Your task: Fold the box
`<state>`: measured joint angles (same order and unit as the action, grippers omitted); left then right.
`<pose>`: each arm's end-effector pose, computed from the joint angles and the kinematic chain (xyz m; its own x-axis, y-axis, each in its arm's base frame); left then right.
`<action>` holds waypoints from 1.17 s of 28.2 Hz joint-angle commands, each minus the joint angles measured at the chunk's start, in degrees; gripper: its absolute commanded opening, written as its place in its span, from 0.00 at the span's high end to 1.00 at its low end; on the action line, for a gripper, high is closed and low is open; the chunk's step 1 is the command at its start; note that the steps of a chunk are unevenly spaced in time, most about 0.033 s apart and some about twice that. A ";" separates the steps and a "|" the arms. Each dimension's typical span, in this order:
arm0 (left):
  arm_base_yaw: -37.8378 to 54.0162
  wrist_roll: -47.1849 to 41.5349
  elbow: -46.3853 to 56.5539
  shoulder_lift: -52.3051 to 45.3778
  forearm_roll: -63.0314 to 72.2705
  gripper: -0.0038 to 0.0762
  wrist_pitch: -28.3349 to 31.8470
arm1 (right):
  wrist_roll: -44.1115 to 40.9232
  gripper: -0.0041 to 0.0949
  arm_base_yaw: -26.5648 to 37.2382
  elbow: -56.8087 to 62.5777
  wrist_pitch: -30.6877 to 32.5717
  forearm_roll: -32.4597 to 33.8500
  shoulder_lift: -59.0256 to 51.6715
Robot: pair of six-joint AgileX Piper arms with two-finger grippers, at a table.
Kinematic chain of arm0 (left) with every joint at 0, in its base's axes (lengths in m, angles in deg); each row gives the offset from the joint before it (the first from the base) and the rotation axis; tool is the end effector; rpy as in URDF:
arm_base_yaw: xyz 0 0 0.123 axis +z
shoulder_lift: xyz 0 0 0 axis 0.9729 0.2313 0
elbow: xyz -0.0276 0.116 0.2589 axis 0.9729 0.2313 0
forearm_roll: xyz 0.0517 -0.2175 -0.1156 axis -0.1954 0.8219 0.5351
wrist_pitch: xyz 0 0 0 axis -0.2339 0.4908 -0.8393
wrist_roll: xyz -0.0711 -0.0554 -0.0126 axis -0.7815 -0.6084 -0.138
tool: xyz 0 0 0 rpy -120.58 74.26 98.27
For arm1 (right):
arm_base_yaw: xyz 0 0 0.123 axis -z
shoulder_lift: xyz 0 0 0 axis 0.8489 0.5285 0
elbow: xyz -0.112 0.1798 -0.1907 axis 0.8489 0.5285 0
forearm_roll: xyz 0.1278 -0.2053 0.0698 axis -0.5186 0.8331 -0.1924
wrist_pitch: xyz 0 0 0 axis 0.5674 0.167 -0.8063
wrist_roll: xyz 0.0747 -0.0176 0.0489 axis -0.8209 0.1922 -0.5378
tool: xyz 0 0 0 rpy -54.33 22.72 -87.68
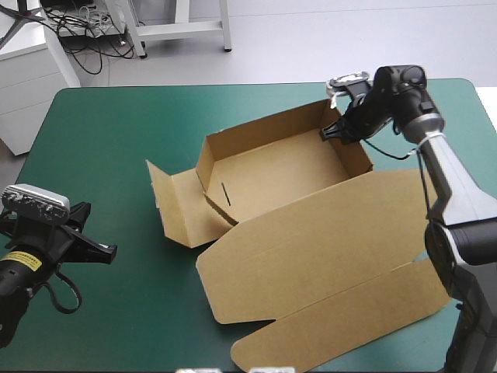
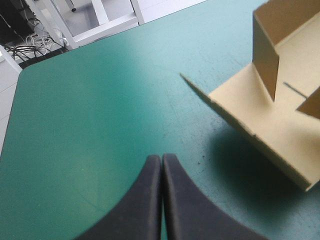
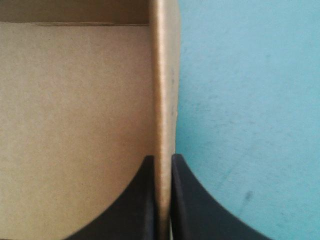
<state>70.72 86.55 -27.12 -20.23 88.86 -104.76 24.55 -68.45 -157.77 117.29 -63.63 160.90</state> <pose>0.1165 -0.0176 0.3730 -0.3764 0.2272 -0.8982 0.2319 0.9617 0.1461 0.4151 0.0885 0.3489 -0.8088 -0.3484 -0.4738 -0.4094 0.9119 0.0285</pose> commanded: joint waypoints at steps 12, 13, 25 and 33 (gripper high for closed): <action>0.16 -6.88 -1.48 -0.10 -0.51 0.96 3.82 | 9.68 0.98 19.49 -1.45 1.01 -19.41 -21.94; 0.16 -6.87 -1.48 -0.10 -0.70 0.96 3.82 | 9.79 0.98 20.34 -1.45 1.01 -19.65 -22.88; 0.16 -7.41 -1.48 11.98 3.46 0.93 5.52 | 10.45 0.98 20.85 -0.27 1.01 -21.81 -30.70; 1.41 13.77 -1.48 24.88 30.45 0.93 6.88 | 12.46 0.98 20.85 8.69 1.01 -22.04 -36.21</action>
<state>70.98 92.81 -27.12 2.77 108.05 -100.43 36.45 -47.88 -149.96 117.77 -83.16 127.76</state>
